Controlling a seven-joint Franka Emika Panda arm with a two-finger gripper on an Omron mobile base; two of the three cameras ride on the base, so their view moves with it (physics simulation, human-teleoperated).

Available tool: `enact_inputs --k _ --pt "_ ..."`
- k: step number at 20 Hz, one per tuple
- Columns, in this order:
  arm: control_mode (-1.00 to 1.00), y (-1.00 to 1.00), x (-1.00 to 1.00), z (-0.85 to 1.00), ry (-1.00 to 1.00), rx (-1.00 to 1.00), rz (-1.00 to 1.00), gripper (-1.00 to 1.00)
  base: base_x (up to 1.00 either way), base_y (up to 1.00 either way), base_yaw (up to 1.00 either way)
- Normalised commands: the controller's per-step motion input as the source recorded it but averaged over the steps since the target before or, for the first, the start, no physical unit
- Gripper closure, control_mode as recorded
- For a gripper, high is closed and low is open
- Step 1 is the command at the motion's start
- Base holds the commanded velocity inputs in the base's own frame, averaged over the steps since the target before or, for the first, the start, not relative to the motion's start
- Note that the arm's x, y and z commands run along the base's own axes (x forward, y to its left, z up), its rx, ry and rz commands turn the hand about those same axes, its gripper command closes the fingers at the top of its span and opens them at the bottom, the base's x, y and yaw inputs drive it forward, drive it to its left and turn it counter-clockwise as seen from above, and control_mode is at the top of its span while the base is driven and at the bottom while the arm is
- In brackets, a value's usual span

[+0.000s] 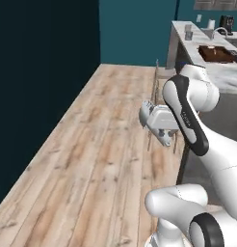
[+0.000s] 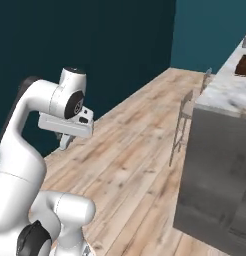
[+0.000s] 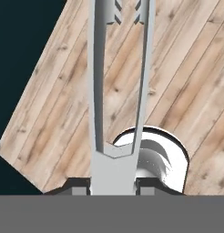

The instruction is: Take the tongs from the drawer on the left and place them on the dining counter next to the tray containing the kebab skewer.

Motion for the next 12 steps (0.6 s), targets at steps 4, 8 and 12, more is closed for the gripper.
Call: enact_inputs --k 4,8,12 --pt "1.00 0.00 0.00 0.00 0.00 0.00 0.00 1.00 1.00 1.00 -0.58" --pt "1.00 0.00 0.00 0.00 0.00 0.00 0.00 1.00 0.99 1.00 -0.58" --pt "1.00 0.00 0.00 0.00 0.00 0.00 0.00 1.00 1.00 1.00 -0.58"
